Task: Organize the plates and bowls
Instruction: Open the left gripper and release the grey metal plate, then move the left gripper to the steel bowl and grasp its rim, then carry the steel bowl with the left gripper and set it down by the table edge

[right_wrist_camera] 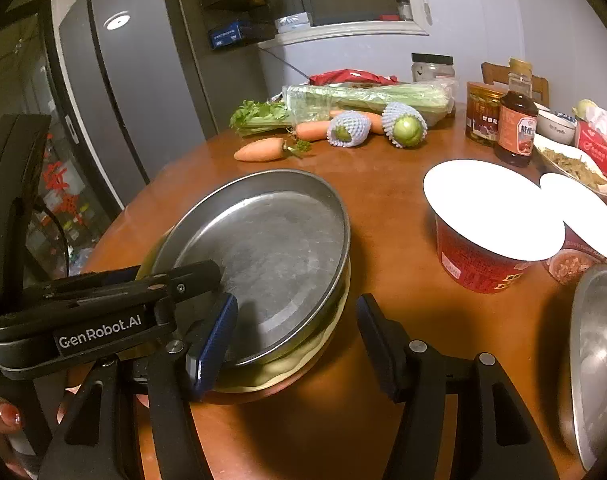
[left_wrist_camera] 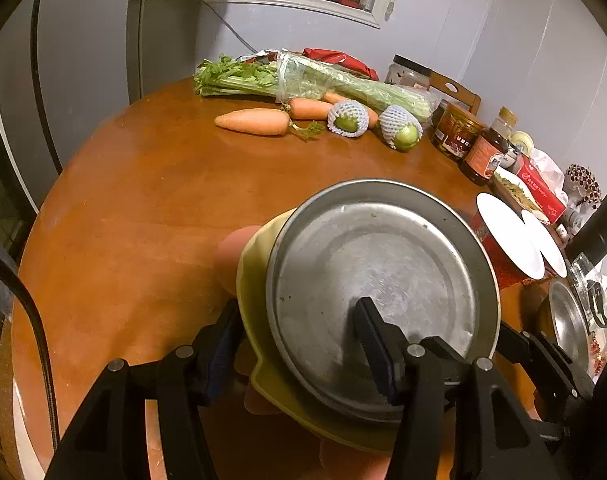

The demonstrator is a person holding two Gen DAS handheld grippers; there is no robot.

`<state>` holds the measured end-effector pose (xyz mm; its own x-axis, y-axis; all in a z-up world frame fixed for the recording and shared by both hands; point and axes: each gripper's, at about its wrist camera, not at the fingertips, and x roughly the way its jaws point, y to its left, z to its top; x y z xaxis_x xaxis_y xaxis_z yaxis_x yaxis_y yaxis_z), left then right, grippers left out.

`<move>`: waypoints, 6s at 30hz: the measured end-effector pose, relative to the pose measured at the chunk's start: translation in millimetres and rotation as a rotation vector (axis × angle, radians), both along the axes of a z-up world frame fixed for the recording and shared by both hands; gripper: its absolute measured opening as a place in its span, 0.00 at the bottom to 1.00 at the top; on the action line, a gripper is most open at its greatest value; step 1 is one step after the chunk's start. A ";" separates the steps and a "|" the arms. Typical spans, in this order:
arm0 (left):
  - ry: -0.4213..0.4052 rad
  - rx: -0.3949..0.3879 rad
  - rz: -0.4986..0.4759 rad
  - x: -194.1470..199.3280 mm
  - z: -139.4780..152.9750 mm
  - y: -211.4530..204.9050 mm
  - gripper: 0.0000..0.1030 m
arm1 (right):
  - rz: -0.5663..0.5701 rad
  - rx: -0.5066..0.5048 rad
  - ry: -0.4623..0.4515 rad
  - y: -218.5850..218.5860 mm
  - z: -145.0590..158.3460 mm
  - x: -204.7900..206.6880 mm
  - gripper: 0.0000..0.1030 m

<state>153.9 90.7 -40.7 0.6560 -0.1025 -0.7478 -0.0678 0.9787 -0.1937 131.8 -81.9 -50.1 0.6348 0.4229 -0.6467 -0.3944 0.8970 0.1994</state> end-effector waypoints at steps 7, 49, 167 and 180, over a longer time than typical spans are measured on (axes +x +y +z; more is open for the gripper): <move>-0.005 0.022 -0.004 3.6 0.6 -3.7 0.56 | 0.009 -0.001 0.001 -0.1 0.6 2.7 0.62; -0.110 0.062 -0.018 -66.6 61.3 -57.0 0.60 | -0.104 -0.001 -0.168 -68.4 70.6 -59.0 0.62; 0.026 0.068 -0.269 -47.6 5.8 -194.7 0.43 | -0.137 -0.075 0.068 -182.2 -1.5 -61.2 0.47; -0.017 0.073 -0.209 -55.9 21.7 -177.2 0.53 | -0.200 -0.059 0.022 -193.5 10.4 -66.4 0.62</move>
<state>98.0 -86.5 -19.1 0.6389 -0.1834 -0.7471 0.1409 0.9826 -0.1207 65.4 -275.4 -39.8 0.6878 0.2508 -0.6813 -0.2029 0.9674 0.1512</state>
